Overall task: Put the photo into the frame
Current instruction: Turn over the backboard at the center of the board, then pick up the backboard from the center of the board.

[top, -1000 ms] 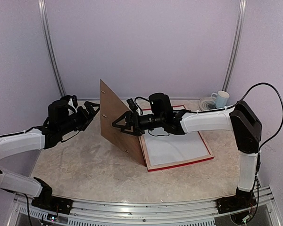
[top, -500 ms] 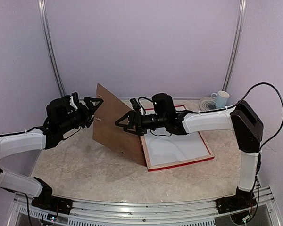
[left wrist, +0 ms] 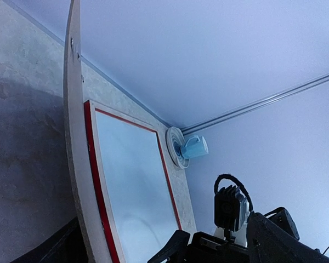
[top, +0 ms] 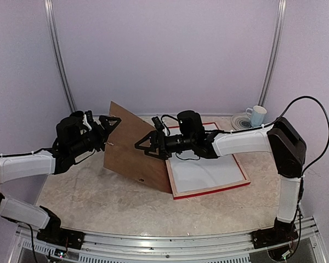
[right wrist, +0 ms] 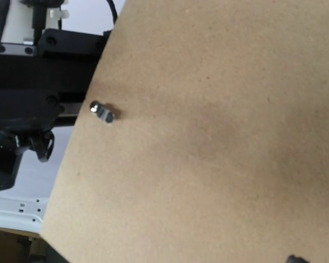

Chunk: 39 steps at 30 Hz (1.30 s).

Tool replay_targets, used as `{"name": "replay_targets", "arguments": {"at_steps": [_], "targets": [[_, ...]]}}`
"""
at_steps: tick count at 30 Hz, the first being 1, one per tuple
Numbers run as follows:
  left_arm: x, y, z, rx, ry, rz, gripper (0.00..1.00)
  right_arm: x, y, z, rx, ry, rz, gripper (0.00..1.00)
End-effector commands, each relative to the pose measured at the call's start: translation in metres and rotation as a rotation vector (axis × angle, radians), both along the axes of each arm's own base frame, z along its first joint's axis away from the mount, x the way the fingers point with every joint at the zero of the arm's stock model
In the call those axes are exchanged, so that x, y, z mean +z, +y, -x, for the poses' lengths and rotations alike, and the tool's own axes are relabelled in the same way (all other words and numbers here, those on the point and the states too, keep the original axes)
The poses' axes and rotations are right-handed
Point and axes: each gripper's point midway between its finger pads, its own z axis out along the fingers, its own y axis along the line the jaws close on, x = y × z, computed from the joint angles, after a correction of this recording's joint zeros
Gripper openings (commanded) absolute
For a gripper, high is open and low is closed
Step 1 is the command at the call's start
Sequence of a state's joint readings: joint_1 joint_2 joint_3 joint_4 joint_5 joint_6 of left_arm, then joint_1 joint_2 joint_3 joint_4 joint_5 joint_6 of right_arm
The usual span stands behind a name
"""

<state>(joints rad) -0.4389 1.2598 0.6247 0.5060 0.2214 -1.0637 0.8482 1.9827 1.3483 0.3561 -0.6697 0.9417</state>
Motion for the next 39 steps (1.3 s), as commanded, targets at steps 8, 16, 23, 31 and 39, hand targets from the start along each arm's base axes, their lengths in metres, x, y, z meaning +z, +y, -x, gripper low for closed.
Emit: {"name": "replay_targets", "arguments": {"at_steps": [8, 16, 23, 31, 39], "targets": [[-0.030, 0.019, 0.009, 0.015, 0.086, -0.109, 0.88, 0.014, -0.020, 0.004, -0.020, -0.049, 0.023, 0.95], [-0.055, 0.025, 0.012, -0.019, 0.140, -0.124, 0.73, 0.004, -0.053, -0.001, -0.070, -0.082, 0.093, 0.95], [-0.075, 0.038, 0.016, -0.011, 0.177, -0.130, 0.67, -0.012, -0.098, -0.014, -0.146, -0.121, 0.221, 0.96], [-0.096, 0.054, 0.017, 0.013, 0.208, -0.112, 0.55, -0.024, -0.176, -0.037, -0.278, -0.134, 0.340, 0.96], [-0.113, 0.056, 0.022, -0.010, 0.210, -0.065, 0.38, -0.047, -0.250, -0.058, -0.388, -0.120, 0.450, 0.97]]}}
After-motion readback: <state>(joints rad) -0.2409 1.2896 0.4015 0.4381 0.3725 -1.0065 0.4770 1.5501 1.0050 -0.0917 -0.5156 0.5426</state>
